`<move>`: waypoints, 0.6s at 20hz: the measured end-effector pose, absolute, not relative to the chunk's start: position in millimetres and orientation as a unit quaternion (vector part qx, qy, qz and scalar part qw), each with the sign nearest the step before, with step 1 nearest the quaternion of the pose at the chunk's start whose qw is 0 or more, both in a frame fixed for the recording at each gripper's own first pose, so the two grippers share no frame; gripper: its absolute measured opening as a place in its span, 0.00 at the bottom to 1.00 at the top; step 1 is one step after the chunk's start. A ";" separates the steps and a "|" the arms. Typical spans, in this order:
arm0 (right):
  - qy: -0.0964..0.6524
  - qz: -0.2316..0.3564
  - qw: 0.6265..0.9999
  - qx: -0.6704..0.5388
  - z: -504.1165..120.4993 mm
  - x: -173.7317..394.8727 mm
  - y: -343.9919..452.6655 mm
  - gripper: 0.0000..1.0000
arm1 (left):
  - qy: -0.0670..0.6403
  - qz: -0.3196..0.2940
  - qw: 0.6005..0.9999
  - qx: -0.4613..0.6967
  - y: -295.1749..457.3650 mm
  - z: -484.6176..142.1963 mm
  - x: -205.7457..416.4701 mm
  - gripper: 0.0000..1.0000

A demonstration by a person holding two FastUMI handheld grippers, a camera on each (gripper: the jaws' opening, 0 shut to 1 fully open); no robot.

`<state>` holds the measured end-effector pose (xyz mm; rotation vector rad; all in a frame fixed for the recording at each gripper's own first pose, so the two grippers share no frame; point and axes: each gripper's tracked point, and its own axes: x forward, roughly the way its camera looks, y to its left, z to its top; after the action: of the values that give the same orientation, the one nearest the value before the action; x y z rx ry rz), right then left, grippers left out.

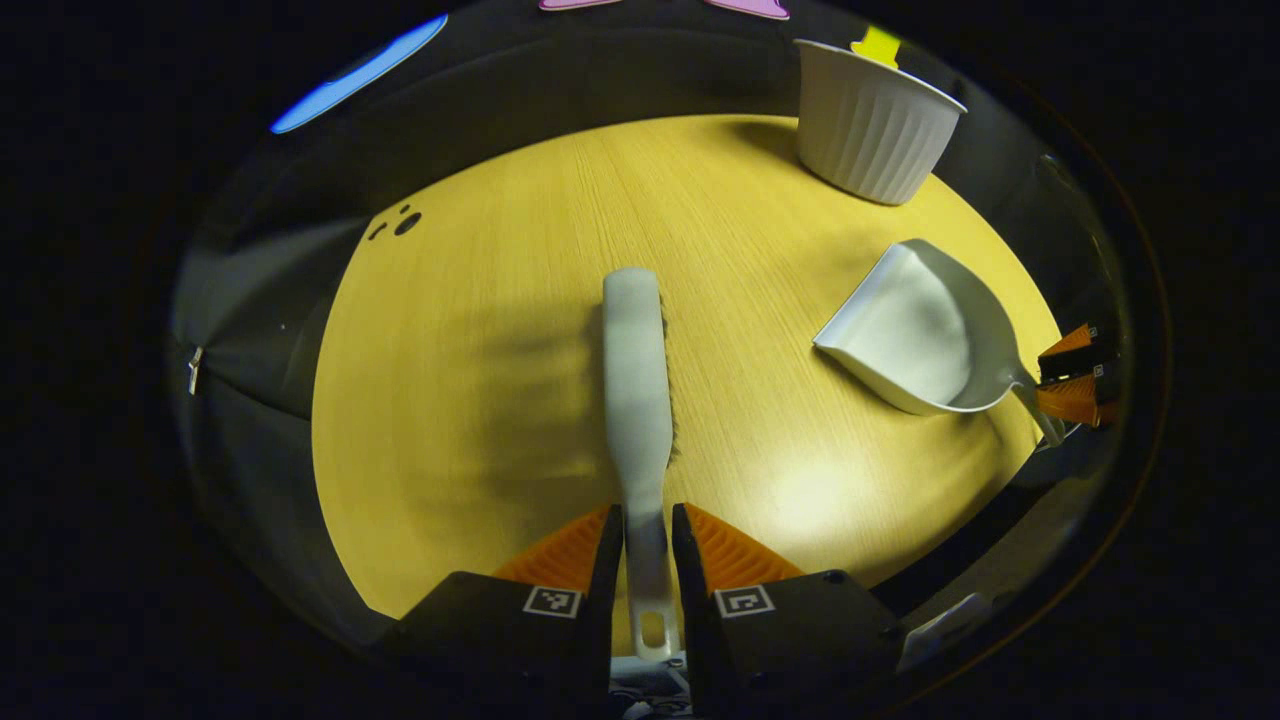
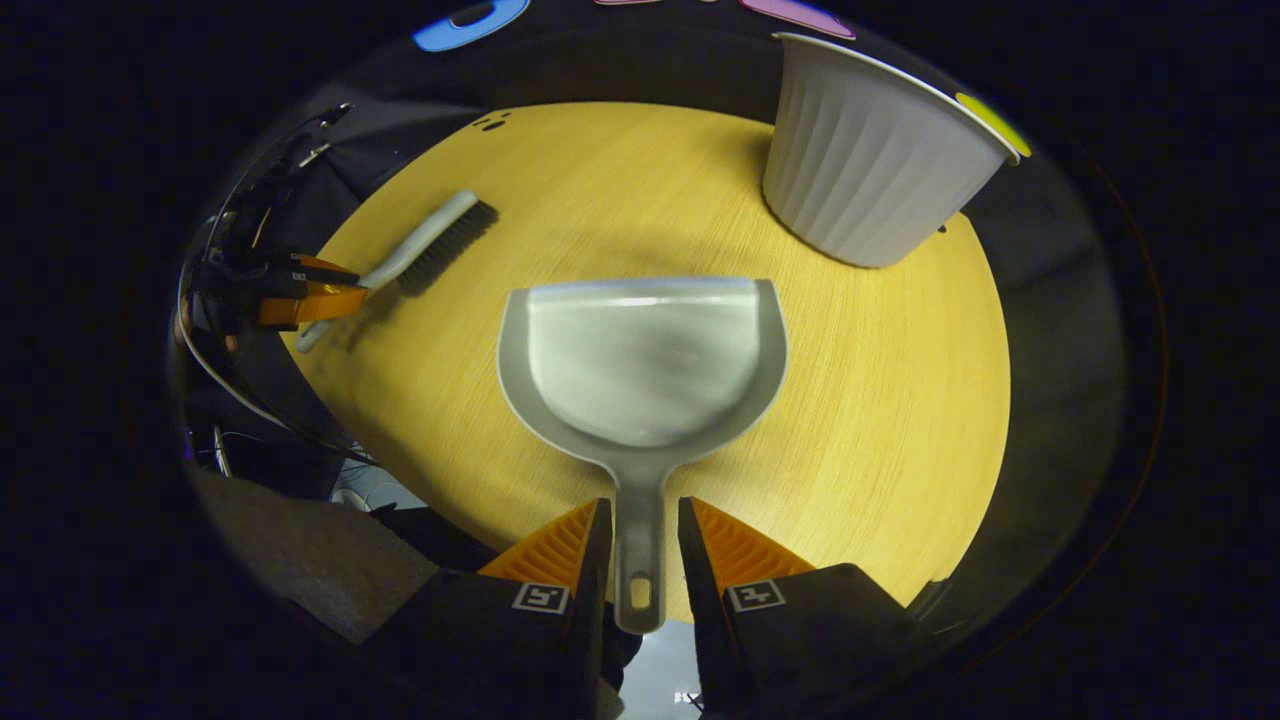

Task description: Pick up the small broom and dustpan from the desktop, sweep the trash into the dustpan with the broom, and then empty the trash into the garbage bin.

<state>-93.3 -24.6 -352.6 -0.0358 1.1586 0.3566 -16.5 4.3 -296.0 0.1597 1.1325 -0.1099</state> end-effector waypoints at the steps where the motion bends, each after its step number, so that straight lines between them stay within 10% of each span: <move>1: 0.526 0.171 0.833 -0.014 -337.7 -87.8 -21.3 0.42 | 0.523 -0.048 0.848 0.069 4.2 -284.9 -16.6 0.34; 12: 0.241 0.170 0.953 0.069 -155.6 -22.0 19.3 0.42 | 0.247 -0.012 0.968 -0.036 5.7 -108.8 4.0 0.35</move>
<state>-22.0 19.3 -155.6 0.1394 0.4899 0.3448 4.0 5.7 -108.8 -0.0730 0.4997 -0.0243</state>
